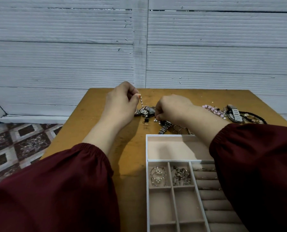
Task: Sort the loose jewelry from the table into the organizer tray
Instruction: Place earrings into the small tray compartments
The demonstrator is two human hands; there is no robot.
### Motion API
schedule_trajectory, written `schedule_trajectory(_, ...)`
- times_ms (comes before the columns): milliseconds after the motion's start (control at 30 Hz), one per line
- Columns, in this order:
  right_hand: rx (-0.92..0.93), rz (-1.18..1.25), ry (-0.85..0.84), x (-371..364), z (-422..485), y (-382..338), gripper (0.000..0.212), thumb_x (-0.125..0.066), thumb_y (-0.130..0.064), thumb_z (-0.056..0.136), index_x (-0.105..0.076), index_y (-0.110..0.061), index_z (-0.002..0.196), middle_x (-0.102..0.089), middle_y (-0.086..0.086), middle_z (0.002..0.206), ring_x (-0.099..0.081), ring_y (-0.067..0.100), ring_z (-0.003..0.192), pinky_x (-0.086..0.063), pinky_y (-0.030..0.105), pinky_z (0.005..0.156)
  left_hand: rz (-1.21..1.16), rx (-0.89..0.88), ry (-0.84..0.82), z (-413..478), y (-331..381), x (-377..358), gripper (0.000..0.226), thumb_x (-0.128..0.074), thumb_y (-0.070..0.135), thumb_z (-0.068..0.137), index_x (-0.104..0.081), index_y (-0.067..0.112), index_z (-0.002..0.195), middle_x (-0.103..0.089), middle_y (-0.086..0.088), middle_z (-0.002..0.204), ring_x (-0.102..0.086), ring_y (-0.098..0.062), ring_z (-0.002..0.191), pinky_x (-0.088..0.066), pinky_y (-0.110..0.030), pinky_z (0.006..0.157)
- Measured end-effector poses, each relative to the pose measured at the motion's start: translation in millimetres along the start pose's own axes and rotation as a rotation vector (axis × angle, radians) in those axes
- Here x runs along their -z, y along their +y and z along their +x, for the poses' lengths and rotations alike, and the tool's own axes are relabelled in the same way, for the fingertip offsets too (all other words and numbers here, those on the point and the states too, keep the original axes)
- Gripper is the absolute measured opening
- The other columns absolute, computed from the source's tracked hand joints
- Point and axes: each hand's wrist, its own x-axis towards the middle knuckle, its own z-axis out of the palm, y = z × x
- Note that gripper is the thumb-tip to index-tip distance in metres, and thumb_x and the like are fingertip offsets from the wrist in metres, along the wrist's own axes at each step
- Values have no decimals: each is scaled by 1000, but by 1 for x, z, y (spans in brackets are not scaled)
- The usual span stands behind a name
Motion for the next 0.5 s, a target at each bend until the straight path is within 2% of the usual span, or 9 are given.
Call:
schedule_trajectory(233,16,-24,-14,-1,0,-3,8,-60,-25,85,-66,-21,84,-66,0,87,-59,24,86,-44,27,68,-19,19,-28,0,-2,5,6,-61,16,89,-62,20,85,-56,13,67,-51,2,61,-33,-4,51)
schedule_trajectory(333,14,-18,-18,-1,-1,-2,11,-55,-25,85,-63,-19,80,-63,0,81,-58,25,81,-47,28,68,-21,33,-40,0,-2,6,5,-64,18,87,-65,22,84,-60,11,69,-55,-3,65,-36,-9,57)
schedule_trajectory(400,-2,10,-32,0,-2,-1,13,-55,-25,86,-64,-17,80,-62,2,78,-57,26,77,-44,28,63,-31,48,-51,-1,-2,6,3,-67,20,86,-69,22,86,-65,7,75,-59,-9,73,-40,-16,64)
schedule_trajectory(500,-37,78,-20,3,-5,3,17,-55,-24,86,-66,-13,81,-64,5,78,-57,27,75,-41,29,61,-45,60,-55,-3,-3,6,6,-70,21,84,-70,24,90,-63,9,74,-57,-5,71,-38,-12,62)
